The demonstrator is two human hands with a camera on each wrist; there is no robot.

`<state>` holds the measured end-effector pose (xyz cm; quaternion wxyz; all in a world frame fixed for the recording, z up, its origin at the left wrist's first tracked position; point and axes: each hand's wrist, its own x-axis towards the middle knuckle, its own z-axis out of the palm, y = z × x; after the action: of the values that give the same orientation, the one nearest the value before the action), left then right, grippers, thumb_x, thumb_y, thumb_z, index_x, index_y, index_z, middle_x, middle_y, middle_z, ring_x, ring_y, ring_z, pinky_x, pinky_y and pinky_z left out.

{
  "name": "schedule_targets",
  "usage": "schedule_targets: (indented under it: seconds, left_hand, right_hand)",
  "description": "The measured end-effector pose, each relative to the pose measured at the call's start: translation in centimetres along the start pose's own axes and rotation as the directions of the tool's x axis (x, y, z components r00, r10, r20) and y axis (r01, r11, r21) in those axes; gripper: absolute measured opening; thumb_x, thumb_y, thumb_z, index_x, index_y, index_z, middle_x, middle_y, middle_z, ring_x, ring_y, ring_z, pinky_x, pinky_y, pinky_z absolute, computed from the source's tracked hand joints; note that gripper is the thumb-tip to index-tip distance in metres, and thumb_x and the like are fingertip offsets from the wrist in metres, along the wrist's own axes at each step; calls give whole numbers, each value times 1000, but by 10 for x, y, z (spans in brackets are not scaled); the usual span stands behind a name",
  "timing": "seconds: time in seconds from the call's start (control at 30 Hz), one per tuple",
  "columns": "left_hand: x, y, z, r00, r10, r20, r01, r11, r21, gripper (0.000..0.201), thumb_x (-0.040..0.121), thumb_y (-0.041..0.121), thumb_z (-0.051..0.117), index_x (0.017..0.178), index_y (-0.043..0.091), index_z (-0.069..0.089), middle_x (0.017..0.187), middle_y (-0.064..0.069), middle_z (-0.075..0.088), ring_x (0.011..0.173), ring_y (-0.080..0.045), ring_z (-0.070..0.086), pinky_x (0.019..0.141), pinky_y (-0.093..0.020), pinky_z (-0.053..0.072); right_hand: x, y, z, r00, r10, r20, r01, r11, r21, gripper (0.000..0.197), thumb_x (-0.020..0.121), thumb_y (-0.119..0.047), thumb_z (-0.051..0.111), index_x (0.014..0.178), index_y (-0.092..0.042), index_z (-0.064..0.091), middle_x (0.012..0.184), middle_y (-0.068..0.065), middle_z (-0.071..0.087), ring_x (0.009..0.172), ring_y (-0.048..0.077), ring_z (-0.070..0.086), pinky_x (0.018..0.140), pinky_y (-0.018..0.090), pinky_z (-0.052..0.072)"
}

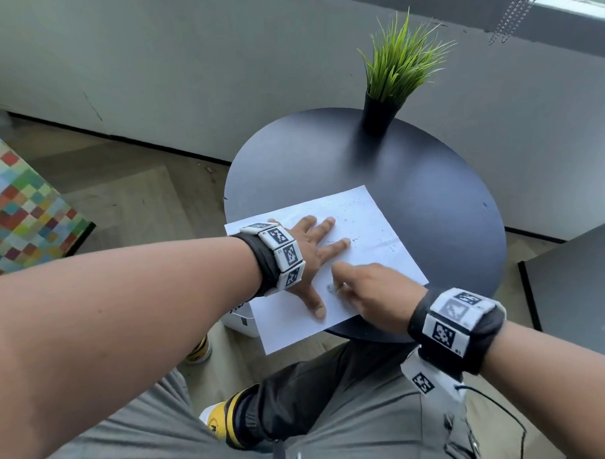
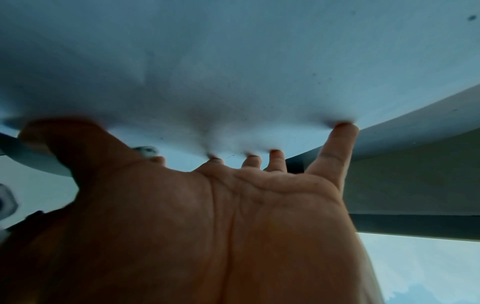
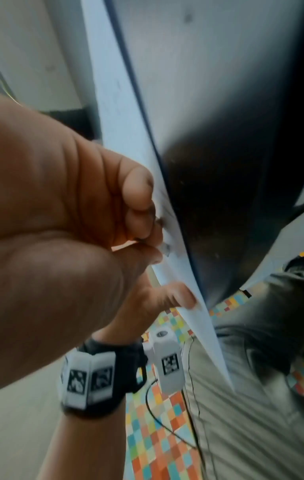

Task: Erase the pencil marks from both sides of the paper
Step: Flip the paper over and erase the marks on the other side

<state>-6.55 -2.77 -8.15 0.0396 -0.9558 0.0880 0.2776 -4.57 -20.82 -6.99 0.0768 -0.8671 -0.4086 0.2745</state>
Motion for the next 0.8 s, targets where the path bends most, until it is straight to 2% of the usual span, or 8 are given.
schedule_targets:
  seconds: [0.17,0.23,0.33,0.4,0.5,0.57,0.67,0.8]
  left_hand:
    - [-5,6,-9,1000,9,3,-10,999,47,135,56,88,65,153,41,-16,163,-5,-22,148,-36,-3,102,-64,31]
    - [-7,8,-12,1000,6,18,-6,999,49,134,57,86,67,153,42,-16,163,-6,-22,148,-38,-3,103,-64,30]
    - [-7,8,-13,1000,8,24,-9,999,40,132,57,85,68,152,47,-15,162,-7,-23,148,-40,-4,103,-67,29]
    - [-7,8,-15,999,14,28,-15,999,35,129,58,84,69,151,51,-14,162,-8,-23,147,-40,-5,103,-67,30]
    - [-7,9,-15,999,21,33,-22,999,38,125,59,84,67,150,53,-13,162,-10,-23,147,-41,-3,104,-66,30]
    - [-6,9,-16,999,15,40,-17,999,42,126,59,84,68,150,53,-13,161,-10,-24,147,-42,-4,104,-67,29]
    - [-3,10,-16,999,12,45,-15,999,51,127,56,85,69,148,56,-14,161,-12,-24,146,-45,-3,106,-67,27]
    - [-1,13,-17,999,11,38,-14,997,71,127,55,85,69,147,58,-14,161,-14,-21,142,-46,3,103,-69,29]
  right_hand:
    - [13,40,-22,948,256,-186,-248,966,69,18,99,-40,45,101,-22,46,98,11,63,87,32,57,79,42,51]
    - [9,29,-13,974,179,-141,-179,984,13,15,100,-34,44,106,-20,46,100,11,64,88,33,57,79,42,50]
    - [-6,0,7,999,-19,41,20,999,-33,11,100,-24,45,108,-18,47,103,7,64,93,30,56,79,39,45]
    - [2,17,-4,998,68,-17,-68,997,-26,11,99,-26,45,108,-21,49,102,7,63,91,29,57,79,38,47]
    - [9,47,-21,939,290,-183,-285,957,54,13,99,-35,44,101,-22,45,94,10,61,83,33,57,76,42,51]
    - [2,36,-13,972,178,-154,-182,983,-13,17,101,-33,43,108,-18,45,96,9,61,87,33,57,76,39,48]
    - [-11,15,8,999,-38,30,39,999,-31,11,100,-27,45,108,-19,49,102,6,64,91,29,56,79,40,47]
    - [-1,51,-11,970,168,-175,-166,986,23,17,99,-43,46,100,-26,47,91,3,61,84,29,56,77,40,50]
